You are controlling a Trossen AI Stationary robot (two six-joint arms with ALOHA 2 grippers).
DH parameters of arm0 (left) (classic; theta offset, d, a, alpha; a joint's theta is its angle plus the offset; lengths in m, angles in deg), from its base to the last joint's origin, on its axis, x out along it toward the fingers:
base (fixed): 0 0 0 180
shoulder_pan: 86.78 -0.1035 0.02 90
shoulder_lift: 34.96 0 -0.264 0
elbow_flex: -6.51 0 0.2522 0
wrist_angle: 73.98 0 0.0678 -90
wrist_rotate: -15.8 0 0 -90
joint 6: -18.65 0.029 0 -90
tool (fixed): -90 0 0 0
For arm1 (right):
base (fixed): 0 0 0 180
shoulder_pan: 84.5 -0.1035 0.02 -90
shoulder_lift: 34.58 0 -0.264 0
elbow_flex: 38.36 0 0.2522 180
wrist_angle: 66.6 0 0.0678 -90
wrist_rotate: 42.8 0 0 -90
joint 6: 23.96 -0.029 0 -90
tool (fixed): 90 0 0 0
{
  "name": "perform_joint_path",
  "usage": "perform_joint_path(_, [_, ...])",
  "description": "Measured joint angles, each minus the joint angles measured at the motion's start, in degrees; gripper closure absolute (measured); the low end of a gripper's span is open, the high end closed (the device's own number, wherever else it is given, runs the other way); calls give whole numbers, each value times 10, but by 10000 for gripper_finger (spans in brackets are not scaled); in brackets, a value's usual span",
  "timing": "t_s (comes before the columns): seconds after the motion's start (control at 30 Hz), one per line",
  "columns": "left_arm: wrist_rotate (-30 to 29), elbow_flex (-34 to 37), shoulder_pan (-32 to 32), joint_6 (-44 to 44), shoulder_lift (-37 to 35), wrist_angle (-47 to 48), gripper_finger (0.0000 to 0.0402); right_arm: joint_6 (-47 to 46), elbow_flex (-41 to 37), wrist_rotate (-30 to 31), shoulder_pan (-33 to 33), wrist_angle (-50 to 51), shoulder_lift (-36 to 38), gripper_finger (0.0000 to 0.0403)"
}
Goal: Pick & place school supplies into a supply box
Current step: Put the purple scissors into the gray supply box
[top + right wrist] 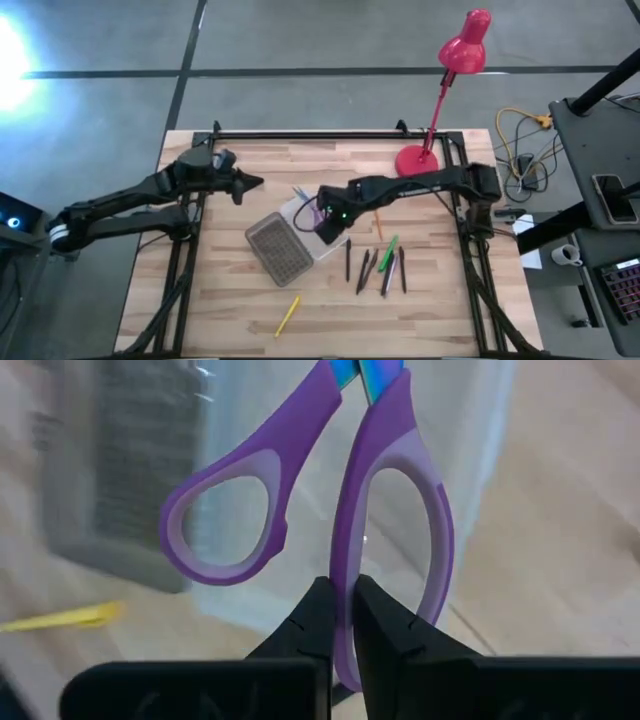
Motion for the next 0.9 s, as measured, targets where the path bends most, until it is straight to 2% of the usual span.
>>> perform_joint_path(0.17, [0, 0, 0, -2, -20, 0, 402, 16, 6, 4, -18, -13, -31, 392])
perform_joint_path(0.37, [0, 0, 0, -2, -20, 6, 402, 90, 5, 3, -21, -13, -75, 392])
perform_joint_path(0.5, [1, 0, 0, -2, -20, 20, 402, 105, 6, 1, -22, -2, -92, 392])
perform_joint_path(0.7, [2, 0, 0, -2, -21, 33, 402, 127, 6, 55, -27, 1, -69, 392])
perform_joint_path(0.9, [2, 0, 0, -2, -20, 33, 402, 189, 2, 39, -29, 33, -58, 392])
